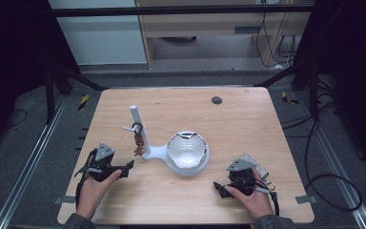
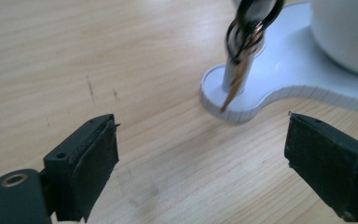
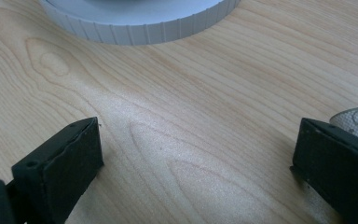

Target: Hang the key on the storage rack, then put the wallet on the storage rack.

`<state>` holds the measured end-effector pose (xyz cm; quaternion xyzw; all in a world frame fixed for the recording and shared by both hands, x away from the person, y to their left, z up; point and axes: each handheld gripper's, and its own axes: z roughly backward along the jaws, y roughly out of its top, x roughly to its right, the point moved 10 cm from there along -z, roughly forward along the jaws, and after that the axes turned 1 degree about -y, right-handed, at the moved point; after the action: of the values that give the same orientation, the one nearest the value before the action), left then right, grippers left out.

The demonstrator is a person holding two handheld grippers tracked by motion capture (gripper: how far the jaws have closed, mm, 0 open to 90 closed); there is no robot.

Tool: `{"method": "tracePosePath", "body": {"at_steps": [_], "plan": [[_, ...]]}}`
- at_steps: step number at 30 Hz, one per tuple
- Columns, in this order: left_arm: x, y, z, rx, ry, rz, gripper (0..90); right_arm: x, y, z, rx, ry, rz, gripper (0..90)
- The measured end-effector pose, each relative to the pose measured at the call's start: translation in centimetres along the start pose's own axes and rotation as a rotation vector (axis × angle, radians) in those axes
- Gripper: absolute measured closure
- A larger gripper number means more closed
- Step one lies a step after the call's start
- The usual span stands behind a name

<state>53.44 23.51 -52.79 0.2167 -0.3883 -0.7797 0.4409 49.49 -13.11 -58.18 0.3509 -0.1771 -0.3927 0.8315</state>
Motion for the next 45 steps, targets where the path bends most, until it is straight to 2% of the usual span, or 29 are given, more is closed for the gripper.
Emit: {"method": "tracePosePath", "body": {"at_steps": [1,5,8,12,13,18,26,35,41,45], "plan": [[0.0,-0.3,-0.3,-0.006,-0.007,0.011,7.9,-0.1,0.0,0.0,0.0,0.004,-0.001,3.4],[-0.3,-1.5,-0.9,-0.034,0.016,-0.004,7.2,-0.1,0.5,0.7,0.016,-0.004,0.008,5.1],[-0.3,-2.3,-1.3,-0.054,0.014,-0.001,7.1,-0.1,1.5,2.0,0.043,0.014,-0.019,5.8],[-0.4,-3.2,-2.0,-0.092,0.028,-0.013,6.7,1.8,1.5,3.8,-0.01,-0.031,-0.001,7.0],[-0.4,-3.5,-2.1,-0.101,0.029,-0.014,6.6,2.6,1.3,4.2,-0.039,-0.048,0.0,7.1],[-0.2,-4.1,-2.8,-0.129,0.004,-0.022,4.7,5.1,0.3,5.8,-0.152,-0.082,0.019,7.3],[-0.5,-4.1,-2.8,-0.12,-0.009,-0.019,2.9,7.7,-0.4,7.6,-0.294,-0.081,-0.01,11.5],[-0.5,-4.2,-2.8,-0.12,-0.013,-0.022,2.6,8.9,-0.5,7.7,-0.399,-0.056,-0.022,12.9],[-0.5,-4.2,-2.8,-0.12,-0.011,-0.022,2.5,9.2,-2.0,6.9,-0.497,-0.044,-0.043,10.3],[-0.5,-4.2,-2.8,-0.12,-0.01,-0.026,2.4,9.2,-2.6,6.4,-0.526,-0.035,-0.072,12.5]]}}
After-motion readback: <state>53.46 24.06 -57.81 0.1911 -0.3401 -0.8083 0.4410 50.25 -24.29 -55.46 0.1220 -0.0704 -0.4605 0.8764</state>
